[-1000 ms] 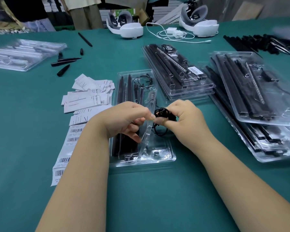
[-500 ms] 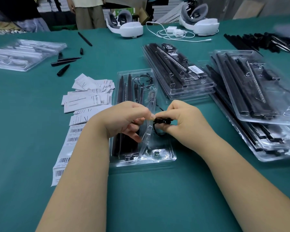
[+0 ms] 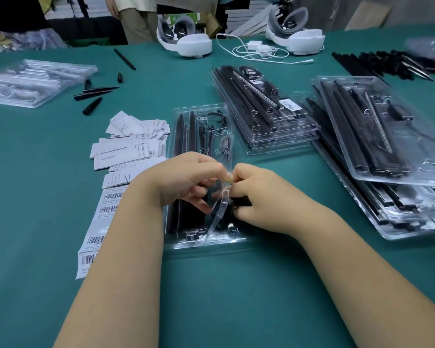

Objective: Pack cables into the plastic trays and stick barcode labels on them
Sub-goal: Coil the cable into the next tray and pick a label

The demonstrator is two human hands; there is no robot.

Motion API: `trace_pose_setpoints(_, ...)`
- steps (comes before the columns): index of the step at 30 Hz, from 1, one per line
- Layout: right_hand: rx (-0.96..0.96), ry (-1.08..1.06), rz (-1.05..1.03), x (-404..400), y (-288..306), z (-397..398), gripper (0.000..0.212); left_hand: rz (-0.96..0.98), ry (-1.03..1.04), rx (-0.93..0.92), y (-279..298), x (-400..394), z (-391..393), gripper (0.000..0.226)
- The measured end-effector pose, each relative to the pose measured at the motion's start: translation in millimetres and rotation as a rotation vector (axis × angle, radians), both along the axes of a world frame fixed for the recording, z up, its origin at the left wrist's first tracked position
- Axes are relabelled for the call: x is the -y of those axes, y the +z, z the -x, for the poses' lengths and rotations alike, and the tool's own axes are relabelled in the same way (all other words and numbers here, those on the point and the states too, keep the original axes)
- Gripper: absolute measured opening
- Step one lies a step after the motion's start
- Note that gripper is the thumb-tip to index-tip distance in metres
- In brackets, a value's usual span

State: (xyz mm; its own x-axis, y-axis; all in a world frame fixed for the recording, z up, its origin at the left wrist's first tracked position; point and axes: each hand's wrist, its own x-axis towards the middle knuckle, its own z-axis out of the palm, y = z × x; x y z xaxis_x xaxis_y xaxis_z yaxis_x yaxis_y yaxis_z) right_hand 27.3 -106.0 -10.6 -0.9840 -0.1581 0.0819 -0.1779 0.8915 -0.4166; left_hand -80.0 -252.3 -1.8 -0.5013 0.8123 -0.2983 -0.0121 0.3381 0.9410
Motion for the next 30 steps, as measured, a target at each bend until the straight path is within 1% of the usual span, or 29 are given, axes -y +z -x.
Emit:
trace_pose_setpoints(3,0.089,0.048,-0.074,-2.2,-0.8,-0.1,0.042,0.021,0.008,-0.020,2.1,-1.1,-1.9,0.018)
trace_pose_setpoints(6,0.032,0.025,-0.106,-4.5,-2.4,0.6,0.033,0.019,0.054,-0.013,1.2,-1.3,-1.2,0.030)
trace_pose_setpoints(8,0.025,-0.004,-0.070,-7.7,-2.4,-0.2,0.032,0.018,0.069,-0.016,-0.5,-0.9,-0.1,0.040)
trace_pose_setpoints(9,0.025,-0.015,-0.044,-9.2,-2.7,-0.9,0.032,0.030,0.060,-0.033,-0.5,-1.2,-0.1,0.042)
trace_pose_setpoints(11,-0.007,-0.034,-0.062,-8.9,-4.0,-0.6,0.028,0.048,0.035,-0.066,0.6,-2.1,-1.4,0.040)
trace_pose_setpoints(13,-0.052,-0.107,-0.074,-5.7,-8.7,1.0,0.022,0.053,0.015,-0.068,3.2,-2.6,-3.7,0.035)
trace_pose_setpoints(15,-0.067,-0.295,0.051,0.2,-9.0,3.5,0.007,0.082,-0.008,-0.109,5.4,-2.5,-5.7,0.031)
trace_pose_setpoints(16,-0.081,-0.374,0.080,1.9,-10.2,4.7,0.012,0.106,-0.016,-0.148,5.3,-2.0,-5.7,0.034)
trace_pose_setpoints(17,-0.096,-0.393,0.057,3.9,-11.1,4.9,0.017,0.124,-0.020,-0.178,5.0,-1.9,-5.5,0.037)
trace_pose_setpoints(18,-0.107,-0.349,-0.025,5.0,-11.8,4.6,0.018,0.130,-0.023,-0.191,4.7,-1.4,-5.4,0.039)
trace_pose_setpoints(20,-0.072,-0.175,-0.194,1.0,-11.8,3.2,0.016,0.108,-0.030,-0.163,4.8,-0.7,-5.4,0.036)
trace_pose_setpoints(21,-0.032,-0.094,-0.221,-2.9,-12.5,2.7,0.030,0.089,-0.033,-0.137,5.4,-0.3,-6.3,0.032)
trace_pose_setpoints(23,0.133,-0.015,-0.150,-11.0,-9.3,-1.1,0.054,0.060,-0.037,-0.105,6.2,0.1,-7.5,0.027)
trace_pose_setpoints(25,0.253,0.009,-0.022,-16.5,-6.3,-3.1,0.068,0.045,-0.034,-0.086,6.0,0.8,-7.3,0.027)
trace_pose_setpoints(27,0.316,0.014,0.072,-21.6,-6.7,-3.0,0.069,0.030,-0.037,-0.068,6.0,1.6,-5.9,0.027)
trace_pose_setpoints(28,0.317,0.014,0.092,-23.6,-6.6,-2.0,0.065,0.025,-0.040,-0.061,6.0,2.1,-5.1,0.026)
trace_pose_setpoints(30,0.263,0.008,0.108,-25.2,-7.2,-0.5,0.058,0.021,-0.043,-0.058,6.2,2.4,-4.5,0.025)
